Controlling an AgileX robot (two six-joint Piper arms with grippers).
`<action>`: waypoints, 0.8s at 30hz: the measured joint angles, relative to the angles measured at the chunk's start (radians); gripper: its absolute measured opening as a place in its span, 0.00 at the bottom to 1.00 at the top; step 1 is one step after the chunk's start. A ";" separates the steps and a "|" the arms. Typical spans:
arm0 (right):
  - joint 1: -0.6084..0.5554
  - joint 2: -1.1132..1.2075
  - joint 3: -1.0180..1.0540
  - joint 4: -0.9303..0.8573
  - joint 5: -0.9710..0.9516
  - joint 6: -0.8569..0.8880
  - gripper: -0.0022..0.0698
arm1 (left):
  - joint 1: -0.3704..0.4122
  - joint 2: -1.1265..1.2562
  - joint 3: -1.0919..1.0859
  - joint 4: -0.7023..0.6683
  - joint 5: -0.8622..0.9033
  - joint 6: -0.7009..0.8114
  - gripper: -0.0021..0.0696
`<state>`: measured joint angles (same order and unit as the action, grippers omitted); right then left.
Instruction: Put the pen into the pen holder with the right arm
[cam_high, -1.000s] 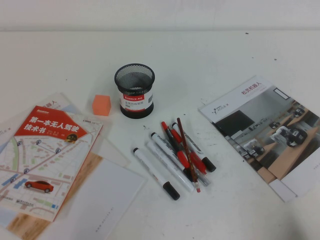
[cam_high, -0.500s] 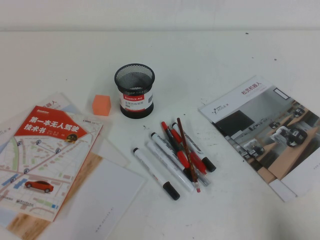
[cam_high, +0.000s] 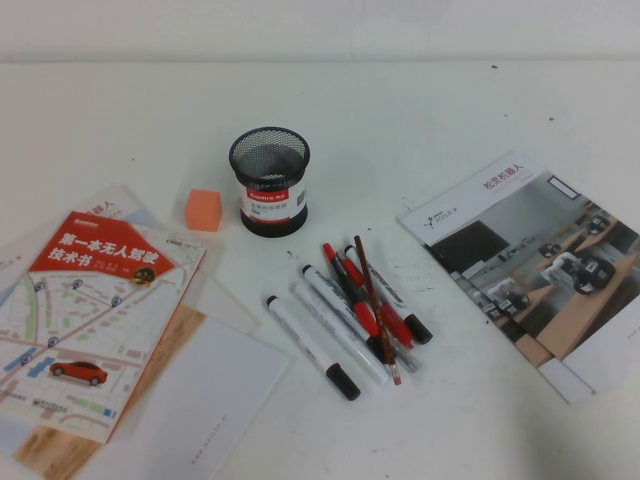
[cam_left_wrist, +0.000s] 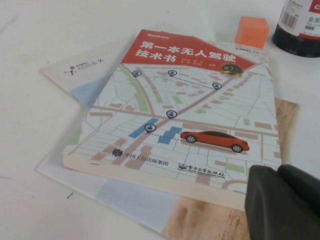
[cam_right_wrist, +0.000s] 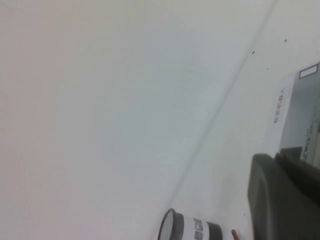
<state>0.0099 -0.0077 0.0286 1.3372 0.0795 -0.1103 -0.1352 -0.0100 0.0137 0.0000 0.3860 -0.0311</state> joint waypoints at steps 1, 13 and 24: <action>0.000 0.000 0.000 0.008 0.008 -0.012 0.00 | 0.000 0.000 0.000 0.000 0.000 0.000 0.03; 0.000 0.218 -0.223 -0.033 0.268 -0.374 0.00 | 0.000 0.000 0.000 0.000 0.000 0.000 0.03; 0.045 0.847 -0.654 -0.341 0.772 -0.511 0.00 | 0.000 0.000 0.000 0.000 0.000 0.000 0.03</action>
<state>0.0552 0.8398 -0.6254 0.9965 0.8511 -0.6215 -0.1352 -0.0100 0.0137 0.0000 0.3860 -0.0311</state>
